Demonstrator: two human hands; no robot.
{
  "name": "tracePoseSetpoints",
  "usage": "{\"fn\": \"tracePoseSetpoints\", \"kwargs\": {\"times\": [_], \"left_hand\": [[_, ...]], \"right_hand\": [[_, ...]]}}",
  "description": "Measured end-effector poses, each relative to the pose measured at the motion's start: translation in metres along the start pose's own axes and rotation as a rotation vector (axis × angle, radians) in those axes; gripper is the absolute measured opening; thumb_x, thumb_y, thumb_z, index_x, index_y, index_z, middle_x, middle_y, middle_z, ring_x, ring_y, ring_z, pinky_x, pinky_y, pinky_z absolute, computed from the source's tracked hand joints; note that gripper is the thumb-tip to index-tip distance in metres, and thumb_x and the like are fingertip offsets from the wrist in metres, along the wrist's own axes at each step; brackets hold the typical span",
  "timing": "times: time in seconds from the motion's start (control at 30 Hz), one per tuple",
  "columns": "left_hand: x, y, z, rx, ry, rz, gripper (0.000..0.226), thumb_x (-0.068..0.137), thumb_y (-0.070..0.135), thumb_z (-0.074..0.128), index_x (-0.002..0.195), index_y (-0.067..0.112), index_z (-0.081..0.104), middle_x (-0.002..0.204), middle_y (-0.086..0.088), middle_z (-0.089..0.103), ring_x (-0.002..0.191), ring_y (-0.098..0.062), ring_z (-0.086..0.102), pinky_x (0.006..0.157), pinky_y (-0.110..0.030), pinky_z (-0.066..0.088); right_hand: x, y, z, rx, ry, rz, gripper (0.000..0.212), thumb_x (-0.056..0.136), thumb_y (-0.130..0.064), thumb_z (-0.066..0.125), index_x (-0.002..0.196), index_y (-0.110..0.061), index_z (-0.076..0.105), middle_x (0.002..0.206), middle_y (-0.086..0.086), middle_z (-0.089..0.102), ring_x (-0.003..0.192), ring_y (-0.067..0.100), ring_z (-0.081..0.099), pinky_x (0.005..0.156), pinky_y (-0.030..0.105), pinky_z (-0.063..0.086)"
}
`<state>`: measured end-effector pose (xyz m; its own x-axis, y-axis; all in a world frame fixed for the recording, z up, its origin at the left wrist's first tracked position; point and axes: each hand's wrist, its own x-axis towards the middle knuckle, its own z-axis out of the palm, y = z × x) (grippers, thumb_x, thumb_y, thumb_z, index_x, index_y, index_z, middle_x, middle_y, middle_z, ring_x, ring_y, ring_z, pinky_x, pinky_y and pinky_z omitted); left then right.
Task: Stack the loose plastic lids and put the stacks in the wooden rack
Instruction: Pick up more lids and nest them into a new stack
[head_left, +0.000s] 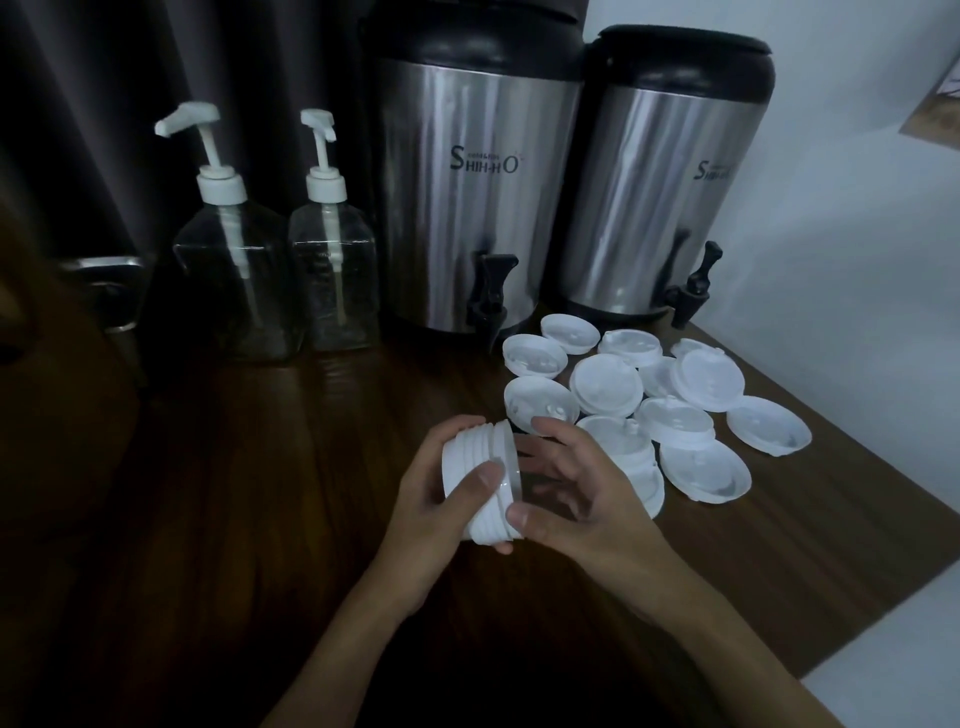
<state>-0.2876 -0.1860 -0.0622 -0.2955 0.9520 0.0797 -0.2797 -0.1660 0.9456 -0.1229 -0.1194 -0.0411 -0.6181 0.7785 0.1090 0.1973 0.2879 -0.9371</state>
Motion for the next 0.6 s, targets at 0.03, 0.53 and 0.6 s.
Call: {"fn": "tracePoseSetpoints", "kwargs": {"times": [0.03,0.53,0.6], "left_hand": [[-0.0002,0.0000,0.0001,-0.005,0.001,-0.002,0.047,0.071,0.046,0.075,0.116,0.043,0.065,0.112,0.009,0.067,0.098,-0.036,0.073,0.057,-0.048,0.061],[0.0003,-0.0026,-0.0004,0.140,0.015,0.080,0.051,0.071,0.051,0.069,0.119,0.037,0.060,0.114,0.012,0.066,0.110,-0.020,0.065,0.082,-0.036,0.060],[0.0001,-0.0029,-0.0003,0.132,0.011,0.083,0.050,0.071,0.050,0.069,0.119,0.037,0.060,0.113,0.013,0.066,0.109,-0.020,0.065,0.082,-0.037,0.060]], "right_hand": [[0.0006,0.0007,0.0009,0.005,-0.008,0.004,0.083,0.069,-0.042,0.082,0.141,-0.029,0.042,0.135,-0.012,0.063,0.125,0.012,0.060,0.106,0.046,0.050],[0.0067,0.0062,0.0004,-0.102,-0.175,-0.091,0.082,0.084,-0.025,0.081,0.151,-0.031,0.034,0.151,-0.014,0.046,0.137,0.011,0.049,0.109,0.039,0.048],[0.0083,0.0064,0.0001,-0.098,-0.179,-0.122,0.083,0.084,-0.025,0.080,0.152,-0.033,0.032,0.153,-0.016,0.044,0.141,0.010,0.044,0.112,0.036,0.044]]}}
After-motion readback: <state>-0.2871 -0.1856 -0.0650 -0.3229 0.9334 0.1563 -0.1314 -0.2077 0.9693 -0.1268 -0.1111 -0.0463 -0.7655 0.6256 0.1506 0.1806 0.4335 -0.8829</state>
